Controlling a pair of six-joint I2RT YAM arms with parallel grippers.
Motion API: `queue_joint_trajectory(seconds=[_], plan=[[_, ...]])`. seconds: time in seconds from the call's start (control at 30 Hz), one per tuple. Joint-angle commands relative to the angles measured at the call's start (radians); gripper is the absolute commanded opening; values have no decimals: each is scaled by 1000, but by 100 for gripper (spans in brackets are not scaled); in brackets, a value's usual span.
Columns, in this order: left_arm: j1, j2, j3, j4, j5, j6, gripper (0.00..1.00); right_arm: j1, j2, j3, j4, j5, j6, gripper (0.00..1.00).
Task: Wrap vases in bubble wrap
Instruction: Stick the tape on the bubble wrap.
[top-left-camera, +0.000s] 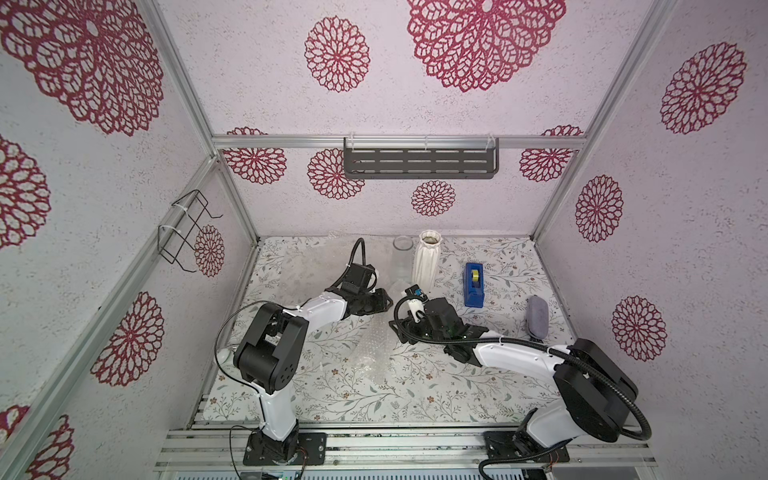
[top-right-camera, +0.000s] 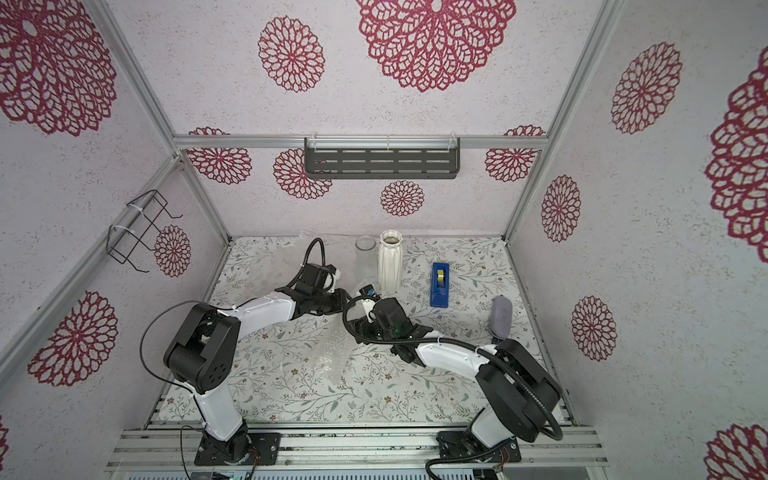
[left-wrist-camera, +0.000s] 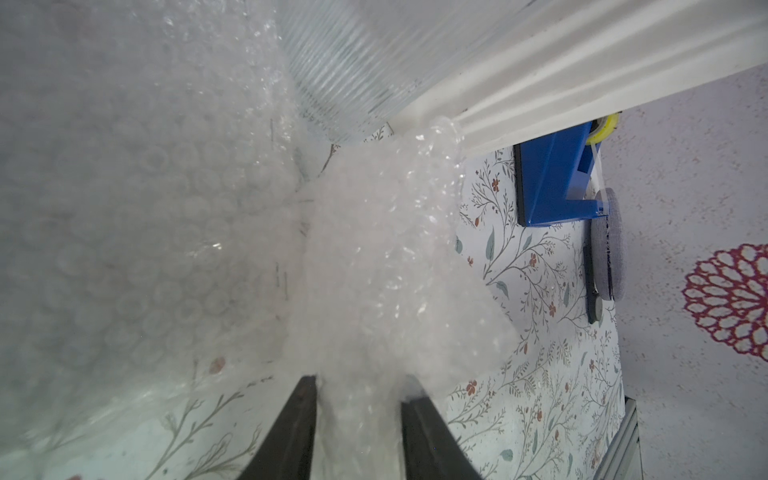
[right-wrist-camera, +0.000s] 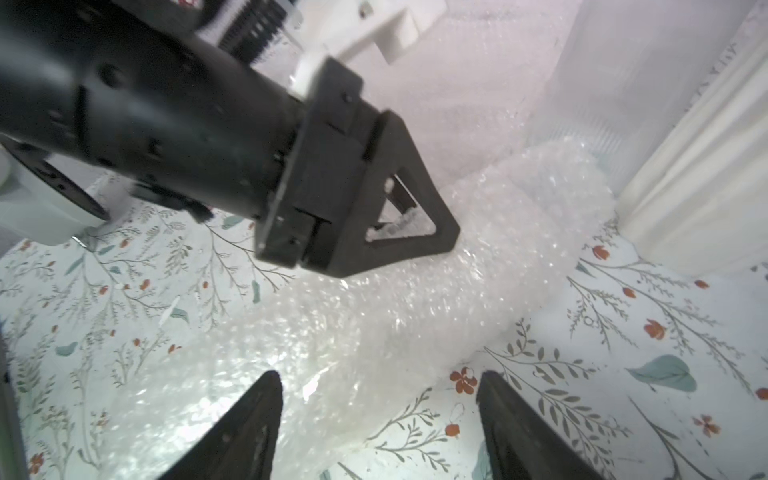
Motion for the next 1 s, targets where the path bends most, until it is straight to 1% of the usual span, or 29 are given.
queue_joint_trajectory(seconds=[0.0, 0.13, 0.23, 0.43, 0.77, 0.97], plan=[[-23, 8, -19, -40, 18, -4, 36, -4, 26, 13, 1, 57, 31, 78], [-23, 7, -20, -39, 17, -7, 36, -1, 86, 57, 2, 14, 42, 79], [-25, 4, -25, -34, 18, -12, 36, 0, 125, 88, -5, 14, 52, 80], [-29, -2, -37, -25, 16, -20, 35, -1, 140, 112, -2, 34, 65, 84], [-34, 2, -42, -9, 14, -34, 34, 4, 193, 144, 10, -2, 89, 89], [-35, 0, -39, -20, 4, -33, 33, 7, 214, 161, -10, 12, 93, 93]])
